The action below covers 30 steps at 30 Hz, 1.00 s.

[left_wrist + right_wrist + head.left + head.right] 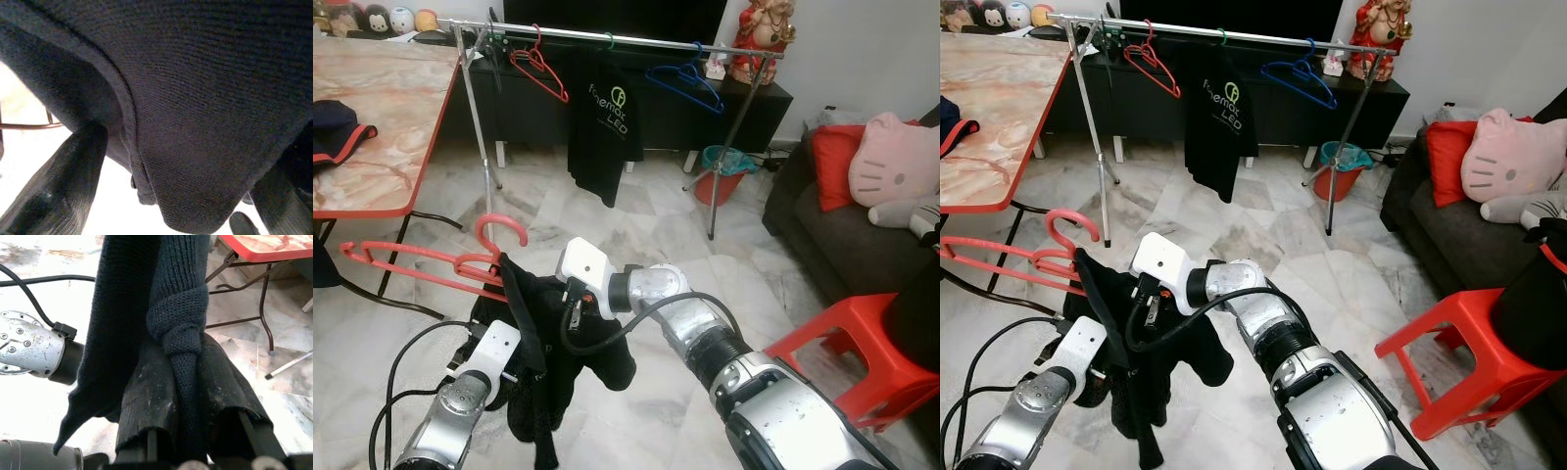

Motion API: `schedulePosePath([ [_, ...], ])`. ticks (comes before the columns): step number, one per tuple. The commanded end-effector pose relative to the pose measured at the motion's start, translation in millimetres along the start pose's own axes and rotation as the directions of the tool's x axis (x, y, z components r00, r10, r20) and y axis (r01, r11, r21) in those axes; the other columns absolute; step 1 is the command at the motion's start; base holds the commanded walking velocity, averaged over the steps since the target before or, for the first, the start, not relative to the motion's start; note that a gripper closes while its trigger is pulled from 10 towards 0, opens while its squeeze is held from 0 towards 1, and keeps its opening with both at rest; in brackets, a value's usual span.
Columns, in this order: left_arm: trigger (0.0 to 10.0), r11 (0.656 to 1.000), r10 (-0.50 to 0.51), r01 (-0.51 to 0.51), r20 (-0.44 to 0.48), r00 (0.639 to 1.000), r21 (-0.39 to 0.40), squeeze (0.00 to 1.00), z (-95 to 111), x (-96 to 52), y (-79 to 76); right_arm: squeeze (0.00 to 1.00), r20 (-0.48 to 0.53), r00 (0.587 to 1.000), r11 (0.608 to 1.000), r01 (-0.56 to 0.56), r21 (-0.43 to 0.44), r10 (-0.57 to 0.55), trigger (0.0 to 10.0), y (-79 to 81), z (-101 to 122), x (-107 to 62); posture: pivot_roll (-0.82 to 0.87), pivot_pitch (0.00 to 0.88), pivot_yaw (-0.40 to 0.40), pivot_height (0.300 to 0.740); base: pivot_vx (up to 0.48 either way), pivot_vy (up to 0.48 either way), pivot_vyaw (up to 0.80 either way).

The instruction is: Hang hanger

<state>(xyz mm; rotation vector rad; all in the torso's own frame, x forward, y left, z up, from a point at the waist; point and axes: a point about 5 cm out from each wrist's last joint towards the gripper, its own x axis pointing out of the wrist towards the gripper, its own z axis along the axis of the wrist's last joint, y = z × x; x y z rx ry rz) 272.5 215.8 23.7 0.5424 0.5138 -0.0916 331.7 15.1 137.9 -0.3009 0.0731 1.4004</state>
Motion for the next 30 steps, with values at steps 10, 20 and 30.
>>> schedulePosePath([
  [10, 0.0, 1.000, 0.006, -0.006, 0.027, 1.000, 0.004, 0.00, -0.6, 1.9, -1.9, 0.00, 0.030, 0.999, 1.000, 0.015, -0.014, -0.015, 10.0, -7.0, 7.3, -4.8, 0.16, 0.020, -0.210, 0.740, 0.000, 0.000, 0.00],
  [20, 0.0, 1.000, -0.005, 0.005, 0.025, 1.000, -0.008, 0.00, -4.6, 1.8, -4.3, 0.00, 0.023, 1.000, 1.000, 0.005, -0.014, -0.005, 10.0, -5.7, 5.7, -4.7, 0.16, 0.019, -0.212, 0.740, 0.000, 0.000, 0.00],
  [30, 0.0, 0.999, 0.029, -0.029, 0.005, 1.000, -0.016, 0.00, -10.5, 1.3, -0.9, 0.00, 0.001, 1.000, 1.000, -0.004, -0.027, 0.004, 10.0, -5.5, 0.7, -9.2, 0.16, 0.018, -0.213, 0.740, 0.000, 0.000, 0.00],
])
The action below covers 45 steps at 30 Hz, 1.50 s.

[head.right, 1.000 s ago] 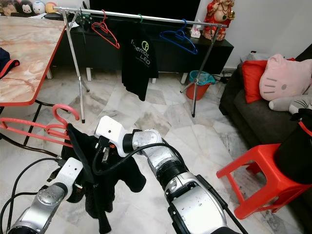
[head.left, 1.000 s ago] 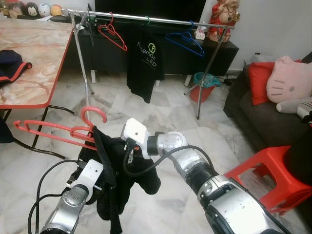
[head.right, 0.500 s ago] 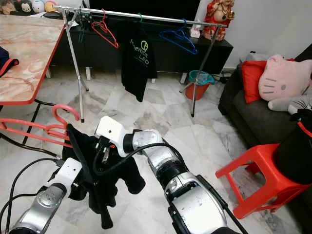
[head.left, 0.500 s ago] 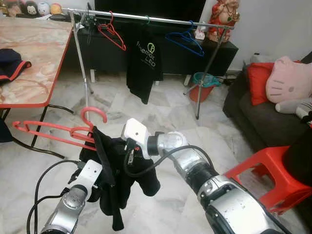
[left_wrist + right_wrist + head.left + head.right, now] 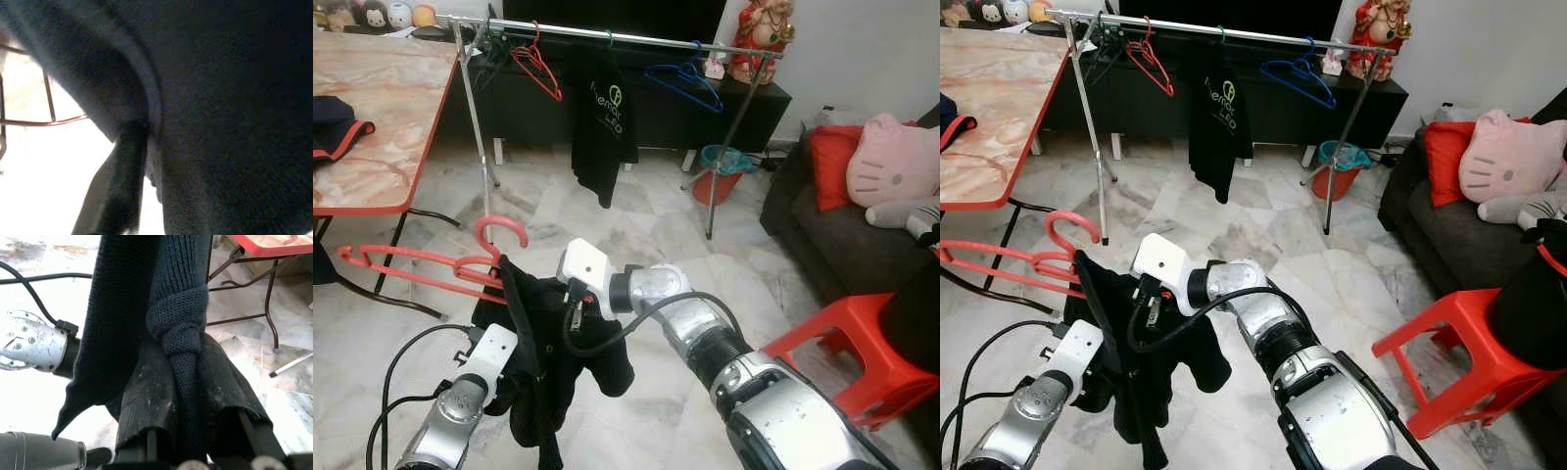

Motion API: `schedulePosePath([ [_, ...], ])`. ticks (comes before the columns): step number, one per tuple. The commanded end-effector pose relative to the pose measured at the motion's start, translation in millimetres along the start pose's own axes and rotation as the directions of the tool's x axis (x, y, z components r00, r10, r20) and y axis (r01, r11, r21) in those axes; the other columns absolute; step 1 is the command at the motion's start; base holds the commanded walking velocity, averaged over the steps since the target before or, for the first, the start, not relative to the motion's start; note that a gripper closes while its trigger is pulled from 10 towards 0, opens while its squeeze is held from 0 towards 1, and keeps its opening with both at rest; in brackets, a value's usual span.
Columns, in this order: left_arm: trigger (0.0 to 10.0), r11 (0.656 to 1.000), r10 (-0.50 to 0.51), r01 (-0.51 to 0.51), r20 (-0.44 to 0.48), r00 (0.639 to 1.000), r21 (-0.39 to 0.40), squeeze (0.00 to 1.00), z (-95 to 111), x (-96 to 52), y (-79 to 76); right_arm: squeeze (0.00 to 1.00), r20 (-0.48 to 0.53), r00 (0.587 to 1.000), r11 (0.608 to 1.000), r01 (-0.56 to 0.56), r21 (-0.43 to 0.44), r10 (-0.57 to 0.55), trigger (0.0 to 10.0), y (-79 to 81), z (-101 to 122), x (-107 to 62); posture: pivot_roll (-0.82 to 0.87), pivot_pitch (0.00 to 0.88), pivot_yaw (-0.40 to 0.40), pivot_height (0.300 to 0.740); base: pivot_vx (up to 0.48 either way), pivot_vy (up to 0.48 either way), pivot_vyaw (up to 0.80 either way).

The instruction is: Hang hanger

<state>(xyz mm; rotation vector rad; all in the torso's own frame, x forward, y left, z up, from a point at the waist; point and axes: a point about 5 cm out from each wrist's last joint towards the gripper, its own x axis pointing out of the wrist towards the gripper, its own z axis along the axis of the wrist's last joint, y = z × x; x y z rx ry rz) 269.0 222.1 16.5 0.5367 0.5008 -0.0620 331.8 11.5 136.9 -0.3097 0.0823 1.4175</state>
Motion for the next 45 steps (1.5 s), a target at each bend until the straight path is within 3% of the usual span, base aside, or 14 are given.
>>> schedulePosePath([
  [1, 0.0, 1.000, 0.001, -0.001, -0.001, 1.000, -0.003, 0.00, -0.9, 0.3, -2.2, 0.00, 0.008, 1.000, 1.000, 0.016, -0.024, -0.016, 10.0, -5.0, 1.9, -6.6, 0.16, 0.018, -0.213, 0.740, 0.000, 0.000, 0.00],
  [13, 0.0, 0.998, 0.052, -0.053, -0.019, 0.998, -0.028, 0.00, -9.0, -2.5, 7.9, 0.00, -0.089, 0.995, 0.998, 0.041, -0.046, -0.045, 10.0, -8.7, -20.5, -29.9, 0.15, 0.023, -0.204, 0.740, 0.000, 0.000, 0.00],
  [23, 0.0, 0.993, 0.051, -0.054, -0.028, 0.998, -0.109, 0.00, -11.0, -2.4, 5.7, 0.00, -0.107, 0.993, 0.997, 0.050, -0.065, -0.056, 10.0, -11.9, -28.1, -48.8, 0.14, 0.023, -0.196, 0.740, 0.000, 0.000, 0.00],
  [30, 0.0, 0.987, 0.043, -0.053, -0.064, 0.997, -0.154, 0.00, -21.0, -5.5, 7.0, 0.00, -0.096, 0.995, 0.999, 0.036, -0.018, -0.037, 10.0, -15.9, -37.9, -82.1, 0.13, 0.025, -0.198, 0.740, 0.000, 0.000, 0.00],
  [34, 0.0, 0.981, 0.052, -0.065, -0.078, 0.996, -0.180, 0.00, -25.7, -7.6, 10.3, 0.00, -0.198, 0.980, 1.000, -0.009, -0.012, 0.007, 10.0, -12.4, -55.8, -112.4, 0.13, 0.028, -0.197, 0.740, 0.000, 0.000, 0.00],
  [38, 0.0, 0.980, 0.052, -0.067, -0.082, 0.995, -0.188, 0.00, -27.0, -8.3, 11.5, 0.00, -0.201, 0.979, 1.000, -0.021, 0.001, 0.021, 10.0, -12.6, -58.1, -126.6, 0.13, 0.030, -0.194, 0.740, 0.000, 0.000, 0.00],
  [42, 0.0, 0.980, 0.041, -0.058, -0.091, 0.995, -0.193, 0.00, -28.8, -9.0, 11.5, 0.00, -0.214, 0.974, 0.996, -0.062, 0.062, 0.074, 10.0, -11.5, -61.5, -156.2, 0.12, 0.030, -0.189, 0.740, 0.000, 0.000, 0.00],
  [45, 0.0, 0.981, 0.032, -0.050, -0.102, 0.994, -0.189, 0.00, -31.3, -9.8, 11.5, 0.00, -0.203, 0.973, 0.992, -0.095, 0.088, 0.111, 10.0, -9.0, -61.3, -168.2, 0.11, 0.034, -0.184, 0.740, 0.000, 0.000, 0.00],
])
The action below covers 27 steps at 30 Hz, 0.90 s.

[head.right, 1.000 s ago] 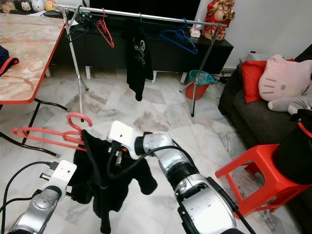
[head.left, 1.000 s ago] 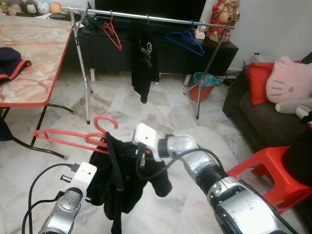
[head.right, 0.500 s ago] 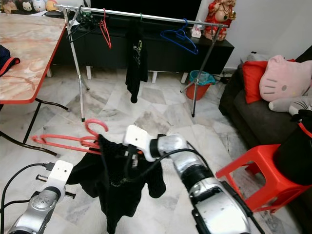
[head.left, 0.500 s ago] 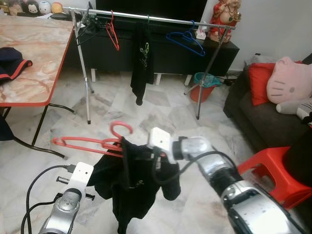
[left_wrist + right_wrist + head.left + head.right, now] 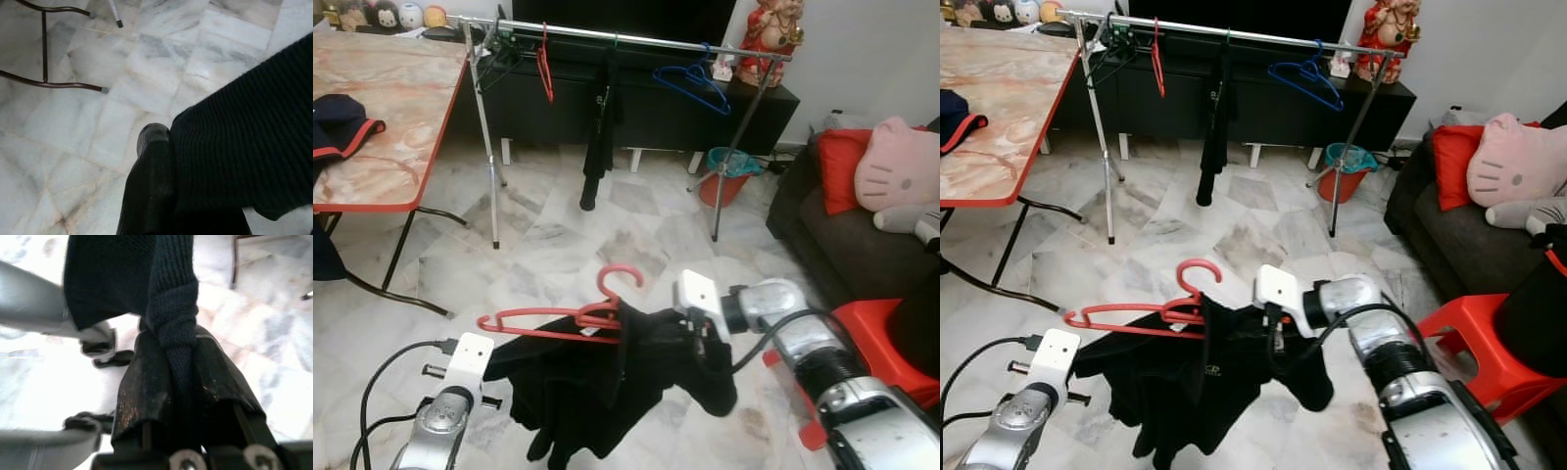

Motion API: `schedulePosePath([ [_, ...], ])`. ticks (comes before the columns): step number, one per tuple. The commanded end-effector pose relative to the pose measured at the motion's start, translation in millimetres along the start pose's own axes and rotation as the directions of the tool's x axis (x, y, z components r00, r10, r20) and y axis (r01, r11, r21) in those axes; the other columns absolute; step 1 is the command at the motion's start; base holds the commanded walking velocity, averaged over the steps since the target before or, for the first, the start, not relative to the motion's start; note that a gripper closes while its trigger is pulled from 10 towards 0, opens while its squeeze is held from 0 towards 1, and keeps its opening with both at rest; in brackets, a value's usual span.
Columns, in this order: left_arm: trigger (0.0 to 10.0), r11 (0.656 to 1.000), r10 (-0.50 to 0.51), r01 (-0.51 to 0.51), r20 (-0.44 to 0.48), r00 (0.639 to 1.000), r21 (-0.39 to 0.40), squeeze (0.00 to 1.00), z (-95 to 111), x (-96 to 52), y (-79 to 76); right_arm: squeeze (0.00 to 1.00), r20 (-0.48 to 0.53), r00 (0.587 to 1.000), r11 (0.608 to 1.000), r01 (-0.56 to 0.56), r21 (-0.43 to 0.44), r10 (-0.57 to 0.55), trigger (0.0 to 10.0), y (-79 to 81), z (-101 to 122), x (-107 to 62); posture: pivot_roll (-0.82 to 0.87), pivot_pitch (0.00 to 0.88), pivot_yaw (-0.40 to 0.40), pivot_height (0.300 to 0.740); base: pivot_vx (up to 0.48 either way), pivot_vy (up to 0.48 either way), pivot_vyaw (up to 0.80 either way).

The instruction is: Hang hanger

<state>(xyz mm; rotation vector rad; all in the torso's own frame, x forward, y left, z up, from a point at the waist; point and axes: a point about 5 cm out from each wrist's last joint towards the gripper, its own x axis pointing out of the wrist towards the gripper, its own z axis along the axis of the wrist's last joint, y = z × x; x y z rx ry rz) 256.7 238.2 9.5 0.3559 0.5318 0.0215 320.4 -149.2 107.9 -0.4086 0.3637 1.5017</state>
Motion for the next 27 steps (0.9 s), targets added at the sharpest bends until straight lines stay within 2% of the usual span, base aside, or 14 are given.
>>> schedulePosePath([
  [1, 0.0, 1.000, 0.019, -0.019, -0.060, 0.998, 0.003, 0.00, -12.5, -3.1, 5.7, 0.00, 0.037, 0.999, 1.000, 0.022, 0.009, -0.023, 10.0, -1.8, 1.9, -24.0, 0.11, 0.034, -0.184, 0.740, 0.000, 0.000, 0.00],
  [10, 0.0, 1.000, 0.016, -0.016, -0.067, 0.998, 0.001, 0.00, -13.8, -3.7, 6.1, 0.00, 0.017, 0.996, 0.996, -0.087, 0.026, 0.087, 10.0, 9.3, -2.9, -36.2, 0.11, 0.039, -0.178, 0.740, 0.000, 0.000, 0.00],
  [15, 0.0, 1.000, 0.019, -0.019, -0.074, 0.997, -0.003, 0.00, -14.8, -3.8, 7.3, 0.00, 0.040, 0.998, 0.998, -0.047, 0.046, 0.045, 10.0, 5.7, -0.8, -39.0, 0.11, 0.041, -0.179, 0.740, 0.000, 0.000, 0.00],
  [16, 0.0, 0.999, 0.030, -0.031, -0.079, 0.996, -0.012, 0.00, -16.5, -4.4, 9.4, 0.00, -0.009, 1.000, 0.999, -0.022, 0.049, 0.022, 10.0, 4.5, -5.6, -42.7, 0.12, 0.043, -0.180, 0.740, 0.000, 0.000, 0.00],
  [21, 0.0, 0.998, 0.064, -0.066, -0.091, 0.994, -0.023, 0.00, -18.3, -5.8, 19.2, 0.00, -0.162, 0.986, 1.000, -0.031, 0.003, 0.031, 10.0, 9.9, -17.9, -52.3, 0.11, 0.043, -0.179, 0.740, 0.000, 0.000, 0.00],
  [22, 0.0, 0.998, 0.064, -0.066, -0.091, 0.994, -0.023, 0.00, -18.3, -5.8, 19.2, 0.00, -0.162, 0.986, 1.000, -0.031, 0.003, 0.031, 10.0, 9.9, -17.9, -52.3, 0.11, 0.043, -0.179, 0.740, 0.000, 0.000, 0.00],
  [25, 0.0, 0.996, 0.079, -0.082, -0.090, 0.993, -0.023, 0.00, -16.3, -4.7, 24.2, 0.00, -0.255, 0.967, 0.999, -0.025, -0.027, 0.017, 10.0, 10.2, -23.3, -54.6, 0.11, 0.044, -0.175, 0.740, 0.000, 0.000, 0.00],
  [27, 0.0, 0.995, 0.091, -0.094, -0.083, 0.992, -0.025, 0.00, -12.7, -3.7, 27.5, 0.00, -0.299, 0.954, 0.998, 0.013, -0.057, -0.030, 10.0, 7.8, -27.2, -53.4, 0.11, 0.043, -0.175, 0.740, 0.000, 0.000, 0.00],
])
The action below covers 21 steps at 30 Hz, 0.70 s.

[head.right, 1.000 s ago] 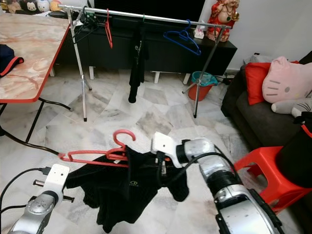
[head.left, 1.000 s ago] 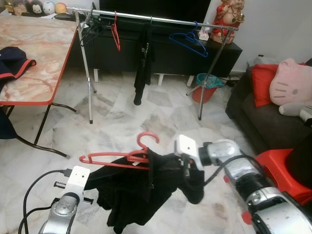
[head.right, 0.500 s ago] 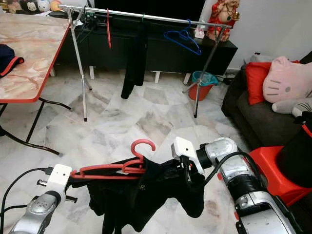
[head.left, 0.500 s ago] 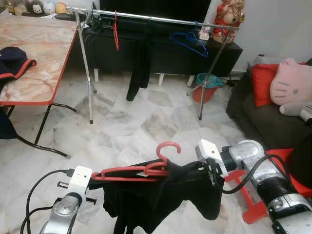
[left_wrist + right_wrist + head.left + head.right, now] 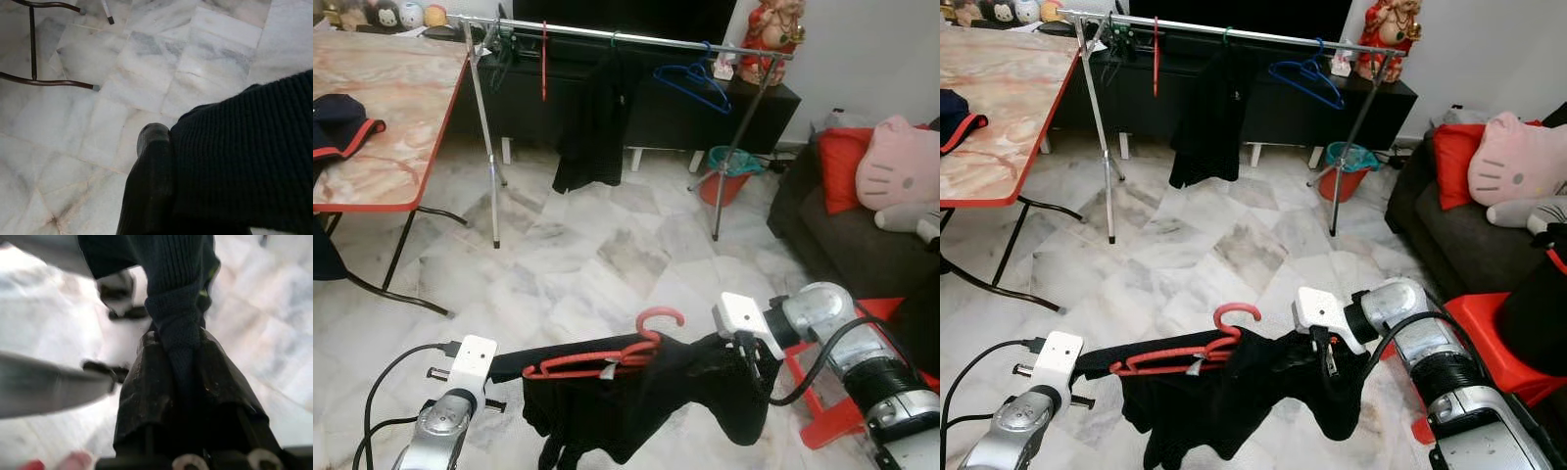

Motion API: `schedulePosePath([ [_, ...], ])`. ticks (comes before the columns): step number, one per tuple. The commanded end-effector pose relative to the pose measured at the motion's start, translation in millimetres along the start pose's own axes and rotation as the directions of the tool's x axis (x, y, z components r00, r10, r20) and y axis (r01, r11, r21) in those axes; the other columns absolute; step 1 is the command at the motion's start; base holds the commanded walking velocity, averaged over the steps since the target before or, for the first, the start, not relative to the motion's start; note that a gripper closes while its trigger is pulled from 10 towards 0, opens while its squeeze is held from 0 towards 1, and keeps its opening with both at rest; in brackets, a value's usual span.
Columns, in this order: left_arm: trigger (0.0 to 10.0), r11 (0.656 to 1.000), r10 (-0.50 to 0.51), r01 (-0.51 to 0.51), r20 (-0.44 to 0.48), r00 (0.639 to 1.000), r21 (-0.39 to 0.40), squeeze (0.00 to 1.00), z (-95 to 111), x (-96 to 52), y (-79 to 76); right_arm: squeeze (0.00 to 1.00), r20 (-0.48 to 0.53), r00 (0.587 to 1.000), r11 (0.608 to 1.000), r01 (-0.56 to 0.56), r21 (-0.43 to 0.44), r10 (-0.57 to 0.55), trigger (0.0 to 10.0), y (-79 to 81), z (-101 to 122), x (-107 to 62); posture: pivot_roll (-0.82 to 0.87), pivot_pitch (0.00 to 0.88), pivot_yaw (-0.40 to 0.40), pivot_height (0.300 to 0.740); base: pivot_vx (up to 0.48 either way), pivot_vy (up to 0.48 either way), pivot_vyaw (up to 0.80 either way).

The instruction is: Hang hanger

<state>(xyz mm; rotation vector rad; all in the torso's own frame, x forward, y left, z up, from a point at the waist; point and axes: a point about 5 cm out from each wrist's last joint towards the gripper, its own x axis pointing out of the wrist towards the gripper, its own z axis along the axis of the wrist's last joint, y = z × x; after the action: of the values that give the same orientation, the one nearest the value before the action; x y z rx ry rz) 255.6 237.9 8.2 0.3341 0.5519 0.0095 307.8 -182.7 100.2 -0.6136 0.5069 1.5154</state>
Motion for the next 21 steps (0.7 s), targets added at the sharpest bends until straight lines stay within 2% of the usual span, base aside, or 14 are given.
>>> schedulePosePath([
  [1, 0.0, 0.993, 0.113, -0.114, -0.058, 0.992, -0.008, 0.00, -8.8, -3.6, 29.2, 0.00, -0.088, 0.992, 0.996, 0.089, 0.001, -0.088, 10.0, -4.9, -10.3, -23.9, 0.11, 0.043, -0.175, 0.740, 0.000, 0.000, 0.00],
  [4, 0.0, 0.993, 0.113, -0.114, -0.051, 0.992, -0.007, 0.00, -6.5, -3.6, 29.8, 0.00, -0.116, 0.984, 0.991, 0.130, -0.024, -0.132, 10.0, -7.8, -11.3, -21.7, 0.11, 0.044, -0.176, 0.740, 0.000, 0.000, 0.00],
  [6, 0.0, 0.994, 0.108, -0.108, -0.040, 0.993, -0.005, 0.00, -2.4, -4.5, 31.0, 0.00, -0.169, 0.958, 0.972, 0.231, -0.036, -0.233, 10.0, -15.6, -13.3, -18.8, 0.11, 0.044, -0.176, 0.740, 0.000, 0.000, 0.00],
  [10, 0.4, 0.998, 0.066, -0.066, -0.013, 0.998, 0.001, 0.00, 6.4, -6.4, 30.4, 0.00, -0.166, 0.936, 0.951, 0.303, -0.067, -0.310, 10.0, -21.8, -10.3, -14.2, 0.11, 0.046, -0.179, 0.740, 0.000, 0.000, 0.00],
  [11, 0.4, 0.999, 0.052, -0.052, -0.007, 0.999, 0.001, 0.00, 8.6, -6.9, 29.7, 0.00, -0.165, 0.933, 0.948, 0.313, -0.065, -0.320, 10.0, -22.6, -10.0, -13.0, 0.12, 0.046, -0.179, 0.740, 0.000, 0.000, 0.00],
  [12, 1.1, 1.000, 0.031, -0.031, 0.007, 0.999, -0.005, 0.00, 13.2, -7.8, 29.0, 0.00, -0.164, 0.936, 0.950, 0.306, -0.057, -0.311, 10.0, -21.8, -10.3, -9.8, 0.12, 0.046, -0.179, 0.740, 0.000, 0.000, 0.00],
  [15, 1.5, 0.999, -0.014, 0.016, 0.044, 0.999, -0.038, 0.00, 23.3, -9.9, 27.2, 0.00, -0.155, 0.942, 0.954, 0.292, -0.066, -0.299, 10.0, -20.0, -9.2, -2.7, 0.12, 0.046, -0.179, 0.740, 0.000, 0.000, 0.00],
  [16, 2.6, 0.998, -0.033, 0.036, 0.061, 0.998, -0.049, 0.00, 27.2, -10.9, 25.8, 0.00, -0.149, 0.940, 0.951, 0.302, -0.064, -0.308, 10.0, -20.6, -8.4, -0.2, 0.12, 0.044, -0.181, 0.740, 0.000, 0.000, 0.00],
  [19, 7.0, 0.979, -0.159, 0.179, 0.177, 0.971, -0.099, 0.00, 53.1, -18.6, 15.1, 0.00, -0.119, 0.925, 0.932, 0.359, -0.050, -0.362, 10.0, -24.9, -1.3, 12.8, 0.12, 0.044, -0.181, 0.740, 0.000, 0.000, 0.00],
  [20, 7.0, 0.971, -0.190, 0.215, 0.205, 0.960, -0.106, 0.00, 60.0, -21.4, 12.4, 0.00, -0.122, 0.918, 0.926, 0.375, -0.048, -0.378, 10.0, -26.2, 0.0, 16.1, 0.12, 0.044, -0.181, 0.740, 0.000, 0.000, 0.00],
  [21, 10.0, 0.957, -0.226, 0.263, 0.248, 0.942, -0.125, 0.00, 69.9, -24.8, 8.7, 0.00, -0.124, 0.912, 0.921, 0.388, -0.047, -0.391, 10.0, -27.6, 2.5, 20.6, 0.12, 0.044, -0.181, 0.740, 0.000, 0.000, 0.00],
])
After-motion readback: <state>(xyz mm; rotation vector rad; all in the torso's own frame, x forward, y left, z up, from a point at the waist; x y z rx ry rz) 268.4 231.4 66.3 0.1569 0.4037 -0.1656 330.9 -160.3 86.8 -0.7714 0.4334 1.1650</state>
